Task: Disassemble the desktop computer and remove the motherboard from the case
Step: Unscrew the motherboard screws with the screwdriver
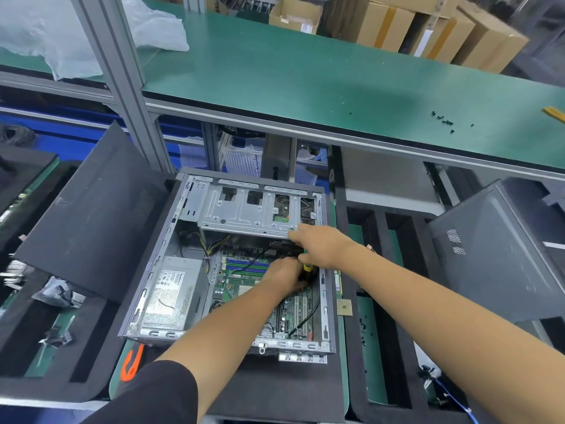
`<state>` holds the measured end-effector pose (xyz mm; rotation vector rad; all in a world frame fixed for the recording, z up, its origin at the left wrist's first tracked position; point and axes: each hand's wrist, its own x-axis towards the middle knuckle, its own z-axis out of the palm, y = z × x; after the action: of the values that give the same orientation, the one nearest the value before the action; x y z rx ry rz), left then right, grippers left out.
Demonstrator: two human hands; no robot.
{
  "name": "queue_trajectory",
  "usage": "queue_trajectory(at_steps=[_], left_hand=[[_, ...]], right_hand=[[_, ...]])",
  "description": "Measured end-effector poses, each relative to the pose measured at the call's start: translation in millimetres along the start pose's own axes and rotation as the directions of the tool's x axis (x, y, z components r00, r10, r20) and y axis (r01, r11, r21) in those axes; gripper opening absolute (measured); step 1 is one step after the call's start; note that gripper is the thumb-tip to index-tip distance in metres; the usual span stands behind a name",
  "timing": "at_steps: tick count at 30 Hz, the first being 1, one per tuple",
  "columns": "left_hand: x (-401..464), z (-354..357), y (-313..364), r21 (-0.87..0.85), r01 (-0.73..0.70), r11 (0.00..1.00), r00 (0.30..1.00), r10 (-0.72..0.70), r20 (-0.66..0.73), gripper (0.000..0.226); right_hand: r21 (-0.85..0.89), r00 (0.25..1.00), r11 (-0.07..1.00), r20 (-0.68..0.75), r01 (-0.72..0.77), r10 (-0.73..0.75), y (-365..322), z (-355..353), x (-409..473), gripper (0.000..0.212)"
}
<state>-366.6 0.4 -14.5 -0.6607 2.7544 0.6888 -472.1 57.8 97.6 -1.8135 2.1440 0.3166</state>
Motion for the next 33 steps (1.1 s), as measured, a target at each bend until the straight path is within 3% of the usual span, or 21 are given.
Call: queue_trajectory(at_steps=[12, 19, 25, 29, 33], left_hand=[[2.0, 3.9, 3.2, -0.002, 0.044, 0.999, 0.999, -0.044, 0.006, 0.036], [2.2, 5.9, 2.1, -0.006, 0.012, 1.000, 1.000, -0.012, -0.003, 0.038], [0.8, 5.6, 0.8, -0.046, 0.013, 0.999, 1.000, -0.013, -0.001, 0.043], [0.7, 5.4, 0.2, -0.043, -0.023, 0.999, 0.999, 0.022, -0.026, 0.036], [0.5, 4.2, 0.7, -0.057, -0.003, 0.998, 1.000, 0.002, -0.015, 0.035]], right_hand=[[0.006, 1.000, 1.000, 0.018, -0.020, 0.020, 0.9, -3.1, -0.8, 0.026], [-0.034, 0.996, 0.996, 0.022, 0.083, -0.082, 0.9, -0.7, -2.6, 0.023], [0.046, 0.994, 0.995, 0.063, 0.091, -0.094, -4.1, -3.6, -1.2, 0.029], [-0.034, 0.988, 0.987, 0.028, 0.156, -0.155, -2.2, -4.7, -1.3, 0.016], [-0.264, 0.989, 0.954, -0.003, 0.144, -0.150, 0.3, -6.2, -1.8, 0.043]])
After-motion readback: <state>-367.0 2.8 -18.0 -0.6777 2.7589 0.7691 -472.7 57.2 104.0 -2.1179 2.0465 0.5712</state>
